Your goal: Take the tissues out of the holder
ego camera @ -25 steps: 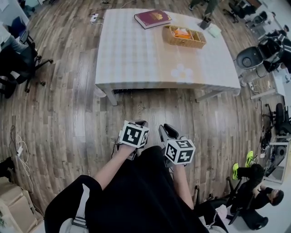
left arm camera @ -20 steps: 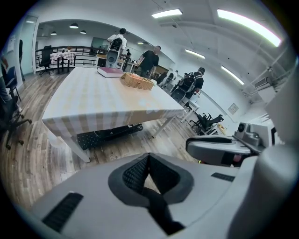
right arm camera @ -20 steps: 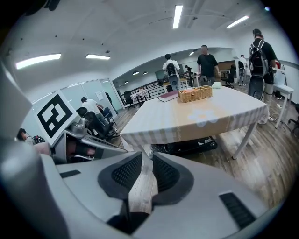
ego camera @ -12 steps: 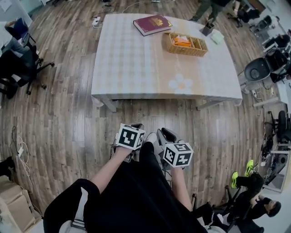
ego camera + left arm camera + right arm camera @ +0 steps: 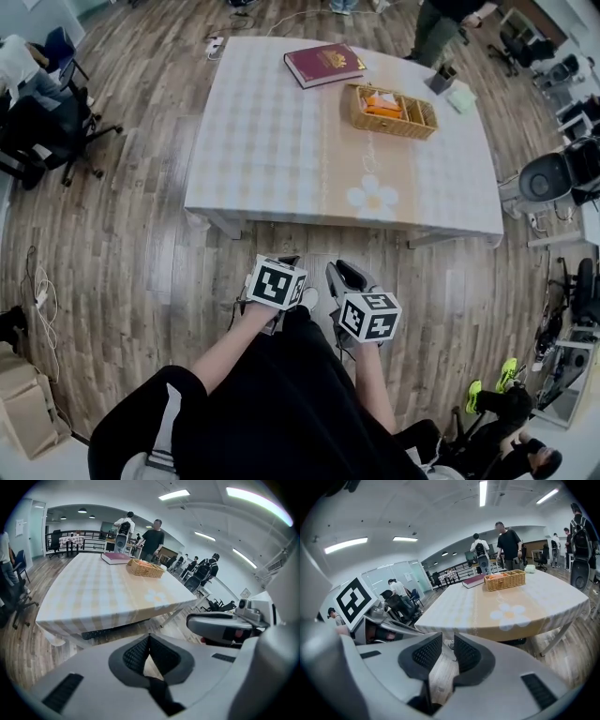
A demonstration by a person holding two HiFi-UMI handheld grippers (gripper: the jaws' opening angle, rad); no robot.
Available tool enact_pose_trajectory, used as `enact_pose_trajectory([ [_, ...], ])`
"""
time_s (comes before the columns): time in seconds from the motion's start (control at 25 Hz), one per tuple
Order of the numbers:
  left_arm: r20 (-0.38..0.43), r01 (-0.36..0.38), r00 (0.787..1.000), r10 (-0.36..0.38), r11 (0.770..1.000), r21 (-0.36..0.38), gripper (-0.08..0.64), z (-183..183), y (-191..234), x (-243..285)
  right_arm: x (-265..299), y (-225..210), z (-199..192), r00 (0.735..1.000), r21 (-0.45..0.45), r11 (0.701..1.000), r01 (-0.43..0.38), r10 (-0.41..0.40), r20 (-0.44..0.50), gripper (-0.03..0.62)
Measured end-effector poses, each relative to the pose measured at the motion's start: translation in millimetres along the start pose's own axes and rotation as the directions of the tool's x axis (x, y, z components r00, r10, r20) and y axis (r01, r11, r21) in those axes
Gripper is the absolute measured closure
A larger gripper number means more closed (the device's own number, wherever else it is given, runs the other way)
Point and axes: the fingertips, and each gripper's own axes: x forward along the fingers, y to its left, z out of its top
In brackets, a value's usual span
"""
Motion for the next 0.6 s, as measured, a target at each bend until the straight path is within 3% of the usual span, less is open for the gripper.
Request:
enact_pose_trajectory([
  [0.6,0.012,-0.032,0.999,0.032,0.999,-0.028,0.56,45,-16,34,8,-41,43,0.997,-0.044,0.997,-0.067,0.068,0.03,0.509],
])
